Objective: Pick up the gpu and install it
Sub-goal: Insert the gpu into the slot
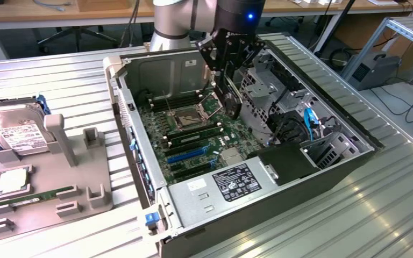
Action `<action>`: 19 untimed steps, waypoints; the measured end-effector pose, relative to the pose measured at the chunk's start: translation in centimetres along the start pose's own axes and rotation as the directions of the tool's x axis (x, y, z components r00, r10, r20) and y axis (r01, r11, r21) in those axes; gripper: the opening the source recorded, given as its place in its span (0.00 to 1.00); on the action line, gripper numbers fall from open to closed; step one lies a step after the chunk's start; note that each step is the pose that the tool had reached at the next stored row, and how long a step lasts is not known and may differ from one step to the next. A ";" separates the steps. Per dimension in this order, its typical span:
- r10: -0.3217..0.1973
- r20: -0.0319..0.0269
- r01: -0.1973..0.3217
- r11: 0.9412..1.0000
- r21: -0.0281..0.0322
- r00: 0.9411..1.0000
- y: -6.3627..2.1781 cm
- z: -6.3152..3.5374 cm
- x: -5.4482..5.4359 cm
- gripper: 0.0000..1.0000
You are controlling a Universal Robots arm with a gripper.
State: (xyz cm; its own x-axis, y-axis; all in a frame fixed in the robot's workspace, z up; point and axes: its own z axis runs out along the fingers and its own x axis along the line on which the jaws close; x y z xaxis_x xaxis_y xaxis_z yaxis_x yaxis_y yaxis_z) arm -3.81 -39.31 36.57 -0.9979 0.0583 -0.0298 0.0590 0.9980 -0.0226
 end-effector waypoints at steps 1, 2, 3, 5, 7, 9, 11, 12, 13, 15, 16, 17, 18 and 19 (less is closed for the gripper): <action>-0.006 0.000 0.006 1.000 0.000 1.000 0.00 0.00 0.0 0.27; -0.013 0.000 0.013 1.000 0.000 1.000 0.00 0.00 0.0 0.27; -0.022 0.000 0.022 1.000 -0.001 1.000 0.00 0.00 0.0 0.27; -0.041 0.001 0.041 0.999 -0.001 0.999 0.00 0.00 0.0 0.27; -0.060 0.001 0.060 0.998 -0.002 0.998 0.00 0.00 0.0 0.27; -0.103 0.002 0.103 0.995 -0.003 0.995 0.00 0.00 0.0 0.27; -0.144 0.004 0.144 0.990 -0.004 0.990 0.00 0.00 0.0 0.27; -0.161 0.004 0.161 0.987 -0.005 0.987 0.00 0.00 0.0 0.27; -0.172 0.004 0.172 0.985 -0.005 0.985 0.00 0.00 0.0 0.27; -0.190 0.005 0.191 0.982 -0.005 0.982 0.00 0.00 0.0 0.27; -0.199 0.005 0.199 0.980 -0.006 0.980 0.00 0.00 0.0 0.27; -0.208 0.005 0.208 0.978 -0.006 0.978 0.00 0.00 0.0 0.27; -0.217 0.006 0.217 0.976 -0.006 0.976 0.00 0.00 0.0 0.27; -0.230 0.006 0.230 0.973 -0.006 0.973 0.00 0.00 0.0 0.27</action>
State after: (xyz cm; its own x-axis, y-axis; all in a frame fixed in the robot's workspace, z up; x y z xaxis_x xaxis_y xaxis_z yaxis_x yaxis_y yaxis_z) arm -3.82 -39.31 36.57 -0.9844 -0.1734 -0.0298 -0.1727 0.9847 -0.0226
